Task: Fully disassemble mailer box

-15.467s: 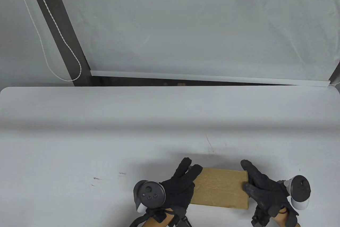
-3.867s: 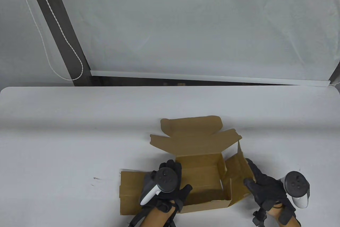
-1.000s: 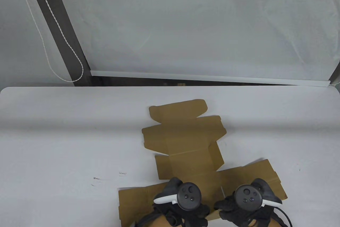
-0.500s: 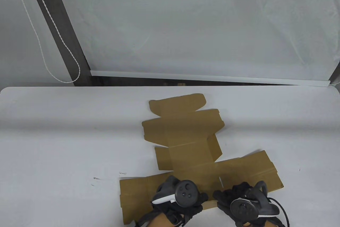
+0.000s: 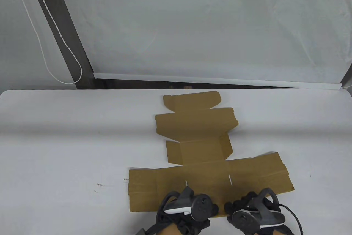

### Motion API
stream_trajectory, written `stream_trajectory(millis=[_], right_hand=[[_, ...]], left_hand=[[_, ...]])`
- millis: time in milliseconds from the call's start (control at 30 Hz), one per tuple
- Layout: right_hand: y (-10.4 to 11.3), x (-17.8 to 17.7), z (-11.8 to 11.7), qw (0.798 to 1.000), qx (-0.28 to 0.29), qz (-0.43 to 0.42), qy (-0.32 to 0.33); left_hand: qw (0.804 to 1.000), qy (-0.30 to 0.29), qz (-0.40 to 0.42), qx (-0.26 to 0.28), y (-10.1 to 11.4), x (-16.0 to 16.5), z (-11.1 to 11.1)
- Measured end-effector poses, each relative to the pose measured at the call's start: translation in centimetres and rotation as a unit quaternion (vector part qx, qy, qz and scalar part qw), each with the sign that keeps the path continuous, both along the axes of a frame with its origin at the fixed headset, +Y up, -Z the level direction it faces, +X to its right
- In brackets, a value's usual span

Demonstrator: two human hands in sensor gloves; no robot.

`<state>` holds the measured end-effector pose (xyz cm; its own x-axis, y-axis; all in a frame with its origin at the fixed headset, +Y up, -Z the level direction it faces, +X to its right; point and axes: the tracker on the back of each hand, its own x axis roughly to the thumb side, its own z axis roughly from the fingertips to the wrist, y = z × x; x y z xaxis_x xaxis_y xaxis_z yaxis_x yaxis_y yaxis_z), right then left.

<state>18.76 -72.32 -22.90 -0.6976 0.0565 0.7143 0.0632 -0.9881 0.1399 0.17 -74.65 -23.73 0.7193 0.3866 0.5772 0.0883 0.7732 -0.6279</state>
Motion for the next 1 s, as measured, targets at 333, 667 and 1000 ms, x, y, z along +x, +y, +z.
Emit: stream_trajectory(millis=[333, 667, 1000], right_hand=[[-3.2, 0.2, -1.0, 0.990, -0.135, -0.021, -0.017], [-3.4, 1.1, -1.5, 0.994, -0.059, 0.063, -0.073], [-5.4, 7.0, -3.8, 0.955, -0.167, 0.133, -0.207]], left_hand=[[0.975, 0.072, 0.088, -0.192, -2.9, -1.4, -1.1], [0.975, 0.211, -0.051, -0.046, -3.3, -2.3, -1.8], [0.950, 0.240, -0.179, -0.090, -5.0, -6.5, -3.4]])
